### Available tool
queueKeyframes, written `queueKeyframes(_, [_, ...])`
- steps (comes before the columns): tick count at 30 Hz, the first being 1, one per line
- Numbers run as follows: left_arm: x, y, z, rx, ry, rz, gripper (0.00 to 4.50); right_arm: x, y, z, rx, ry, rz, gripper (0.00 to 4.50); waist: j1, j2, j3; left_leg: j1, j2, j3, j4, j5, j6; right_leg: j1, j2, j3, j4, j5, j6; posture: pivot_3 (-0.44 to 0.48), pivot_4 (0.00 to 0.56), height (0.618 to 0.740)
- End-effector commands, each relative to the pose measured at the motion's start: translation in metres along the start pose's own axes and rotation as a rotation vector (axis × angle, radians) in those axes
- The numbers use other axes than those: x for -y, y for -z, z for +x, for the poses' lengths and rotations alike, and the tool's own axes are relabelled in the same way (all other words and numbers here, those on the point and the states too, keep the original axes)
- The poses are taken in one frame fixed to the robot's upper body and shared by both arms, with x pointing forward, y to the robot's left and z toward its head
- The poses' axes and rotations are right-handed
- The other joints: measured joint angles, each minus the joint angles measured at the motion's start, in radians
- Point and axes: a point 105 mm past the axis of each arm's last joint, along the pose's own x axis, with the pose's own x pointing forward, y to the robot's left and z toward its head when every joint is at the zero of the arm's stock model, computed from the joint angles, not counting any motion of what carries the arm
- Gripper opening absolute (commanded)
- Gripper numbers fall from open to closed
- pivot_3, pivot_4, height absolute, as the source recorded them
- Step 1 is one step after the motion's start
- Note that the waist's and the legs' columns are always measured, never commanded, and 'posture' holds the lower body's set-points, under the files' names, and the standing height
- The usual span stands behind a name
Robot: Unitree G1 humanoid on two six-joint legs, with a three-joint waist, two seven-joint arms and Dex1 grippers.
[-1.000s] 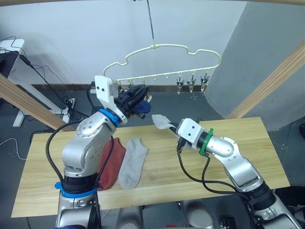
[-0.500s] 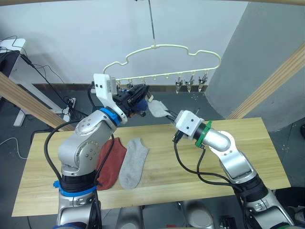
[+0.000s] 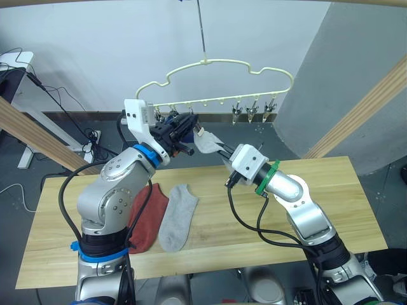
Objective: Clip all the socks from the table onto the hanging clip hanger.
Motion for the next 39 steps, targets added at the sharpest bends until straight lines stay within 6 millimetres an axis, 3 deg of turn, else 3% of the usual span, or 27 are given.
queueKeyframes(1, [0.005, -0.008, -0.004, 0.030, 0.015, 0.010, 0.23, 0.003, -0.014, 0.001, 0.051, 0.026, -0.011, 0.00, 0.000, 0.000, 0.000, 0.000, 0.000, 0.000, 0.000, 0.000, 0.000, 0.000, 0.000, 0.000, 0.000, 0.000, 0.000, -0.216, 0.331, 0.740])
queueKeyframes(6, [0.004, -0.008, -0.006, 0.035, 0.013, 0.023, 0.23, 0.002, -0.015, 0.003, 0.055, 0.027, -0.008, 0.00, 0.000, 0.000, 0.000, 0.000, 0.000, 0.000, 0.000, 0.000, 0.000, 0.000, 0.000, 0.000, 0.000, 0.000, 0.000, -0.215, 0.329, 0.740])
queueKeyframes(14, [0.004, -0.006, -0.013, 0.024, 0.030, 0.044, 2.61, -0.004, -0.011, 0.007, 0.040, -0.017, 0.017, 0.00, -0.001, 0.000, 0.000, 0.000, 0.000, 0.000, 0.000, 0.000, 0.000, 0.000, 0.000, 0.000, 0.000, 0.000, 0.000, -0.212, 0.328, 0.740])
queueKeyframes(15, [0.004, -0.004, -0.015, 0.017, 0.027, 0.053, 2.93, -0.004, -0.010, 0.007, 0.036, -0.025, 0.033, 0.23, -0.001, 0.000, 0.000, 0.000, 0.000, 0.000, 0.000, 0.000, 0.000, 0.000, 0.000, 0.000, 0.000, 0.000, 0.000, -0.208, 0.325, 0.740])
queueKeyframes(17, [0.003, -0.002, -0.017, 0.004, 0.024, 0.077, 2.94, -0.006, -0.008, 0.007, 0.027, -0.038, 0.052, 0.64, 0.000, 0.000, 0.000, 0.000, 0.000, 0.000, 0.000, 0.000, 0.000, 0.000, 0.000, 0.000, 0.000, 0.000, 0.000, -0.208, 0.325, 0.740])
queueKeyframes(23, [0.004, 0.006, -0.027, -0.039, 0.040, 0.121, 2.94, -0.012, 0.001, -0.003, -0.041, -0.133, 0.003, 2.66, 0.000, 0.000, 0.000, 0.000, 0.000, 0.000, 0.000, 0.000, 0.000, 0.000, 0.000, 0.000, 0.000, 0.000, 0.000, -0.208, 0.325, 0.740])
queueKeyframes(26, [0.005, 0.009, -0.033, -0.061, 0.062, 0.144, 2.94, -0.013, 0.002, -0.012, -0.050, -0.170, -0.001, 2.66, 0.000, 0.000, 0.000, 0.000, 0.000, 0.000, -0.001, 0.000, 0.000, 0.000, -0.001, 0.000, -0.001, 0.000, 0.000, -0.208, 0.325, 0.740])
queueKeyframes(29, [0.008, 0.014, -0.050, -0.138, 0.139, 0.214, 2.94, -0.011, -0.002, -0.034, -0.049, -0.234, 0.009, 2.66, 0.000, 0.000, 0.000, 0.000, 0.000, 0.000, -0.001, 0.000, 0.000, 0.000, 0.000, 0.000, -0.001, 0.000, 0.000, -0.211, 0.326, 0.740])
queueKeyframes(36, [0.021, 0.018, -0.084, -0.276, 0.400, 0.301, 2.94, 0.028, -0.017, -0.056, -0.057, -0.119, 0.008, 2.66, 0.001, 0.001, 0.001, 0.000, 0.001, 0.001, -0.001, 0.000, 0.000, 0.000, 0.000, 0.001, -0.001, 0.000, 0.000, -0.207, 0.334, 0.740])
queueKeyframes(39, [0.023, 0.016, -0.088, -0.297, 0.462, 0.332, 2.94, 0.039, -0.022, -0.060, -0.073, -0.116, 0.041, 2.66, 0.001, 0.002, 0.001, 0.001, 0.001, 0.001, -0.001, 0.000, 0.000, -0.001, 0.000, 0.001, -0.001, 0.000, 0.000, -0.209, 0.331, 0.740])
